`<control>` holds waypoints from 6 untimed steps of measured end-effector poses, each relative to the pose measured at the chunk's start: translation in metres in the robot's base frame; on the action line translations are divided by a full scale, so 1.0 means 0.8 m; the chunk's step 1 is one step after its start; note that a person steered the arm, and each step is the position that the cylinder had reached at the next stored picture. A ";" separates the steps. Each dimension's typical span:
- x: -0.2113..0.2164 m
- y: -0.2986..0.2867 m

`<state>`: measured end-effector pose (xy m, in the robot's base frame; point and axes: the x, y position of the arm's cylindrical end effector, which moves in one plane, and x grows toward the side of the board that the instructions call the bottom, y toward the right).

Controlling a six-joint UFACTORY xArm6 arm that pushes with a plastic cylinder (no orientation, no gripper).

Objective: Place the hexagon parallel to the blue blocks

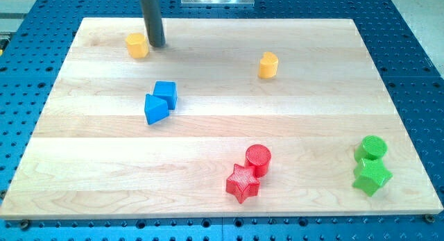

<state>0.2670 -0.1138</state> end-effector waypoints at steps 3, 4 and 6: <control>0.023 -0.124; 0.046 -0.096; 0.049 -0.185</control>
